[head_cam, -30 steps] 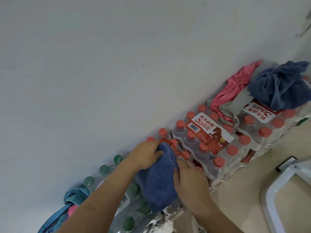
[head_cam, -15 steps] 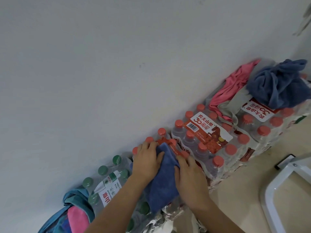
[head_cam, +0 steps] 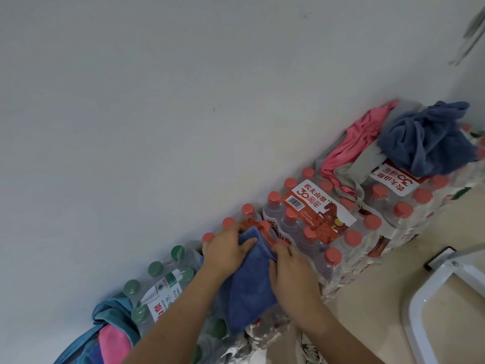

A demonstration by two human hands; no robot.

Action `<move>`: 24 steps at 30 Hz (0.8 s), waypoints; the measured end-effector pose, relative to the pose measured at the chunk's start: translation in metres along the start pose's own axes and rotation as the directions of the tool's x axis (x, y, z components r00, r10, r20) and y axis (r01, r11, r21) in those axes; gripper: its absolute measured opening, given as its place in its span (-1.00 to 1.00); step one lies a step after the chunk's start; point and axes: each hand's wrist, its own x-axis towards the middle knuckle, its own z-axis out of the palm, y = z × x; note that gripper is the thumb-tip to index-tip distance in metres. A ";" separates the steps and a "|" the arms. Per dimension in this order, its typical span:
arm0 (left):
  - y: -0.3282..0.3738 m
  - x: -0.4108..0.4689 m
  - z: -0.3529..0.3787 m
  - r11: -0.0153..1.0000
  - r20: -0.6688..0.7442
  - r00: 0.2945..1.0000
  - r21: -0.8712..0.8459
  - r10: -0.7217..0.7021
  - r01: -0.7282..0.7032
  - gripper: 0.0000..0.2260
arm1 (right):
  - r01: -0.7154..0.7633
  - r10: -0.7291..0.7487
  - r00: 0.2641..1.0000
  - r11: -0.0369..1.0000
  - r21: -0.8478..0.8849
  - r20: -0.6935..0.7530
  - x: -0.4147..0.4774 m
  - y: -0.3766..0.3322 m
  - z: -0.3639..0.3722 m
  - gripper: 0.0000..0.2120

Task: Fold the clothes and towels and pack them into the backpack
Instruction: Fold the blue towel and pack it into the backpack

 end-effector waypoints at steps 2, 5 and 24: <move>0.003 -0.002 -0.002 0.999 0.010 1.000 -0.035 -0.015 0.015 -0.84 | 0.018 -0.018 1.000 1.000 0.025 0.006 0.002 0.002 -0.005 -0.73; 0.003 -0.007 0.000 0.989 -0.020 1.000 -0.145 -0.014 0.011 -0.88 | 0.025 -0.037 0.990 0.995 0.095 0.135 0.008 0.002 -0.013 -0.54; -0.003 -0.060 -0.089 0.863 -0.546 0.830 -0.468 -0.111 -0.192 -0.78 | 0.825 -0.860 0.502 0.509 -0.245 -0.092 0.108 -0.036 -0.121 -0.80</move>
